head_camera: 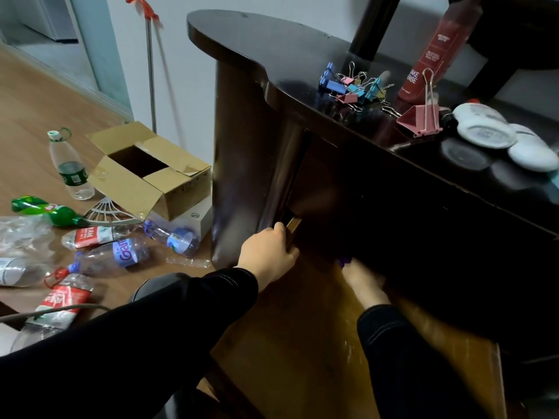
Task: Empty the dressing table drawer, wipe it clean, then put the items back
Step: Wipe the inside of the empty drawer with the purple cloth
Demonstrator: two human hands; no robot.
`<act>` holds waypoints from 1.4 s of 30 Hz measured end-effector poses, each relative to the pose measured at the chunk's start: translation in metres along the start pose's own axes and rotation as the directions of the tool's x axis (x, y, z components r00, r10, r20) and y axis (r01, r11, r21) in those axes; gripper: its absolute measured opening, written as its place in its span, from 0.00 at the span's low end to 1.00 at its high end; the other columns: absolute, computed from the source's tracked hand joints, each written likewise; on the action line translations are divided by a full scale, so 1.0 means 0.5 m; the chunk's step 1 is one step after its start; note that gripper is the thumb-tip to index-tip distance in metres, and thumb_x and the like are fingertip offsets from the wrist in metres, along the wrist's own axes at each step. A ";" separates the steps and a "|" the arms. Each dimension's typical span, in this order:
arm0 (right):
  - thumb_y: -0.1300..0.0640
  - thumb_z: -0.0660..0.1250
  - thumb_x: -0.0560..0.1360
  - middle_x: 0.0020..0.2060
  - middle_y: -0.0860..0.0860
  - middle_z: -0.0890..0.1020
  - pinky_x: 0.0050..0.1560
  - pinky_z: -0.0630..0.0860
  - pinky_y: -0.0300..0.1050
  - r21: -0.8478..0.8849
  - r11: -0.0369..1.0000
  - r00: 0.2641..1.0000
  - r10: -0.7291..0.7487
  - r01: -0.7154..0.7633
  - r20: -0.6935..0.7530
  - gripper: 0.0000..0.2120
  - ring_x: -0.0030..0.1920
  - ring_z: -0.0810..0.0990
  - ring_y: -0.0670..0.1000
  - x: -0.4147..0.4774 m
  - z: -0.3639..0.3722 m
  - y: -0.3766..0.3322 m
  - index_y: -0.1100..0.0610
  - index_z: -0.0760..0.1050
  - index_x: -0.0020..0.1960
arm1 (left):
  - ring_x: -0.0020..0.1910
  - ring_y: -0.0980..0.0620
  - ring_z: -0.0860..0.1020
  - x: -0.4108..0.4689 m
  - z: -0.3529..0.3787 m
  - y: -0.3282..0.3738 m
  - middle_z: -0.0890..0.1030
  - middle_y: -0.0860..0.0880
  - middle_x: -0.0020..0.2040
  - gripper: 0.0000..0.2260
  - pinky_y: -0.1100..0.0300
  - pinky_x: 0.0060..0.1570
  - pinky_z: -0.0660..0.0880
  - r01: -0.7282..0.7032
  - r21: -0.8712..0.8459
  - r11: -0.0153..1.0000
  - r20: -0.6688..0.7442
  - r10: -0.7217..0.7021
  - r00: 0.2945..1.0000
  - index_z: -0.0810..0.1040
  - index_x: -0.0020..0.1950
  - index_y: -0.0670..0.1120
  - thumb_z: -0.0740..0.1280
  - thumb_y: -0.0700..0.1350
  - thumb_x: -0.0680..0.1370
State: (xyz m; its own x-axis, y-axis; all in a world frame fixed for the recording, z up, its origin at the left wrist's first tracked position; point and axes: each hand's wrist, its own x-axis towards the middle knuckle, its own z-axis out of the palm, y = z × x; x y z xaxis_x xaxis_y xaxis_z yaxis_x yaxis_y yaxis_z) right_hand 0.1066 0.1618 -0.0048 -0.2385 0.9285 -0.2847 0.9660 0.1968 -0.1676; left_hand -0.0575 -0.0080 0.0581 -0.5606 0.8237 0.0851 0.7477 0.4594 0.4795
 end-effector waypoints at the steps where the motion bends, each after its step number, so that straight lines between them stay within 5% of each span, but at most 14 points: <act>1: 0.50 0.59 0.84 0.56 0.56 0.81 0.34 0.64 0.39 -0.050 0.998 0.998 -0.034 0.032 -0.052 0.16 0.57 0.80 0.56 -0.017 -0.002 -0.002 0.56 0.73 0.68 | 0.46 0.43 0.79 0.000 -0.001 0.000 0.79 0.46 0.50 0.16 0.55 0.41 0.70 0.004 -0.004 1.000 0.001 -0.004 1.000 0.70 0.57 0.46 0.64 0.57 0.77; 6: 0.53 0.63 0.82 0.69 0.53 0.71 0.53 0.79 0.44 -0.208 0.918 0.926 -0.364 0.339 -0.101 0.22 0.55 0.81 0.53 -0.143 0.020 0.068 0.48 0.66 0.75 | 0.48 0.42 0.79 -0.003 0.005 -0.007 0.79 0.46 0.51 0.16 0.55 0.42 0.69 -0.009 -0.019 1.000 -0.019 0.008 1.000 0.70 0.56 0.46 0.64 0.57 0.78; 9: 0.53 0.64 0.82 0.72 0.52 0.67 0.49 0.79 0.39 -0.232 0.844 0.871 -0.490 0.483 0.028 0.22 0.50 0.82 0.50 -0.228 0.058 0.117 0.47 0.66 0.75 | 0.48 0.42 0.79 0.000 0.006 -0.007 0.79 0.45 0.51 0.16 0.53 0.43 0.73 -0.028 -0.009 1.000 -0.026 0.028 0.999 0.70 0.56 0.46 0.64 0.57 0.78; 13: 0.53 0.65 0.81 0.65 0.49 0.70 0.42 0.74 0.37 -0.277 0.768 0.811 -0.580 0.577 0.079 0.23 0.43 0.78 0.47 -0.242 0.047 0.122 0.45 0.66 0.74 | 0.47 0.43 0.79 -0.001 0.006 -0.005 0.78 0.46 0.50 0.16 0.53 0.43 0.74 -0.031 -0.022 0.999 -0.015 0.031 0.999 0.70 0.56 0.46 0.65 0.56 0.77; 17: 0.55 0.64 0.81 0.66 0.50 0.73 0.49 0.79 0.43 -0.307 0.858 0.891 -0.450 0.413 -0.059 0.21 0.51 0.81 0.52 -0.125 0.004 0.090 0.45 0.68 0.73 | 0.46 0.43 0.78 0.002 0.005 -0.005 0.77 0.47 0.49 0.15 0.54 0.42 0.72 -0.019 -0.025 1.000 -0.016 0.018 1.000 0.70 0.56 0.46 0.65 0.56 0.77; 19: 0.53 0.62 0.83 0.59 0.51 0.80 0.50 0.76 0.45 -0.136 0.960 0.963 -0.257 0.244 -0.086 0.16 0.56 0.81 0.54 -0.060 -0.008 0.064 0.48 0.71 0.70 | 0.46 0.43 0.78 0.002 0.003 -0.004 0.78 0.47 0.49 0.15 0.54 0.43 0.73 -0.007 -0.023 1.000 -0.008 0.007 1.000 0.70 0.56 0.46 0.65 0.55 0.77; 21: 0.51 0.58 0.85 0.45 0.52 0.80 0.40 0.70 0.41 0.031 0.995 0.995 -0.097 0.098 -0.033 0.15 0.45 0.80 0.52 -0.014 -0.002 0.044 0.57 0.75 0.66 | 0.47 0.43 0.79 0.002 0.002 -0.002 0.78 0.47 0.50 0.15 0.54 0.42 0.73 -0.003 -0.013 1.000 0.001 0.003 1.000 0.70 0.56 0.46 0.65 0.55 0.77; 23: 0.52 0.59 0.84 0.45 0.53 0.79 0.38 0.69 0.42 0.036 0.997 0.997 -0.074 0.075 -0.029 0.15 0.42 0.78 0.51 -0.006 -0.002 0.030 0.59 0.74 0.65 | 0.47 0.42 0.79 0.001 0.000 0.000 0.78 0.46 0.50 0.15 0.54 0.43 0.72 -0.003 -0.009 1.000 0.006 0.003 1.000 0.70 0.57 0.46 0.65 0.55 0.77; 26: 0.56 0.64 0.81 0.60 0.53 0.79 0.46 0.76 0.45 -0.199 0.946 0.952 -0.282 0.255 -0.122 0.17 0.53 0.82 0.54 -0.069 -0.007 0.033 0.50 0.70 0.70 | 0.47 0.43 0.79 -0.002 0.000 -0.002 0.78 0.47 0.50 0.16 0.54 0.42 0.72 -0.008 -0.004 1.000 -0.004 0.008 1.000 0.71 0.57 0.46 0.65 0.55 0.77; 29: 0.59 0.66 0.80 0.68 0.53 0.71 0.35 0.71 0.35 -0.253 0.810 0.831 -0.556 0.530 -0.039 0.20 0.38 0.78 0.47 -0.173 0.045 0.065 0.49 0.70 0.70 | 0.45 0.43 0.79 -0.001 0.007 -0.003 0.77 0.48 0.48 0.15 0.55 0.41 0.71 -0.017 -0.004 1.000 -0.015 0.017 1.000 0.71 0.56 0.46 0.65 0.55 0.77; 33: 0.60 0.64 0.79 0.61 0.49 0.69 0.26 0.61 0.35 -0.250 0.657 0.700 -0.694 0.712 0.170 0.20 0.31 0.70 0.44 -0.208 0.057 0.091 0.47 0.70 0.69 | 0.45 0.44 0.79 0.001 0.004 0.000 0.76 0.49 0.46 0.16 0.54 0.41 0.73 -0.020 0.010 1.000 -0.003 0.020 1.000 0.71 0.56 0.46 0.65 0.55 0.77; 36: 0.55 0.64 0.81 0.63 0.50 0.74 0.42 0.76 0.41 -0.248 0.805 0.830 -0.557 0.538 -0.007 0.19 0.43 0.80 0.50 -0.130 0.000 0.069 0.46 0.68 0.72 | 0.44 0.44 0.78 -0.002 -0.001 0.000 0.77 0.48 0.47 0.15 0.54 0.41 0.72 -0.019 -0.009 1.000 0.002 0.019 1.000 0.70 0.56 0.46 0.65 0.55 0.77; 39: 0.54 0.63 0.82 0.66 0.53 0.77 0.63 0.75 0.52 -0.146 0.932 0.939 -0.342 0.333 -0.040 0.22 0.63 0.78 0.57 -0.070 -0.034 0.044 0.47 0.66 0.76 | 0.46 0.43 0.78 -0.008 -0.009 0.001 0.77 0.47 0.48 0.15 0.52 0.45 0.75 -0.021 -0.015 1.000 0.013 0.021 1.000 0.70 0.56 0.45 0.64 0.55 0.78; 42: 0.57 0.65 0.80 0.66 0.53 0.74 0.55 0.78 0.50 -0.233 0.891 0.911 -0.409 0.390 -0.042 0.21 0.57 0.80 0.58 -0.110 -0.025 0.025 0.48 0.68 0.72 | 0.48 0.43 0.79 -0.010 -0.012 0.001 0.77 0.46 0.49 0.16 0.51 0.48 0.77 -0.008 -0.031 0.999 0.032 0.009 0.999 0.71 0.58 0.45 0.64 0.55 0.79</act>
State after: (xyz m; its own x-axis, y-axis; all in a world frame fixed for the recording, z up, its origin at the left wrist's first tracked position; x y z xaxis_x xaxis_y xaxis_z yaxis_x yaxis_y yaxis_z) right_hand 0.1329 0.1169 0.0204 -0.6087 0.7789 -0.1511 0.7911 0.6103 -0.0405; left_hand -0.0564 -0.0142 0.0630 -0.5423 0.8379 0.0618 0.7409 0.4422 0.5055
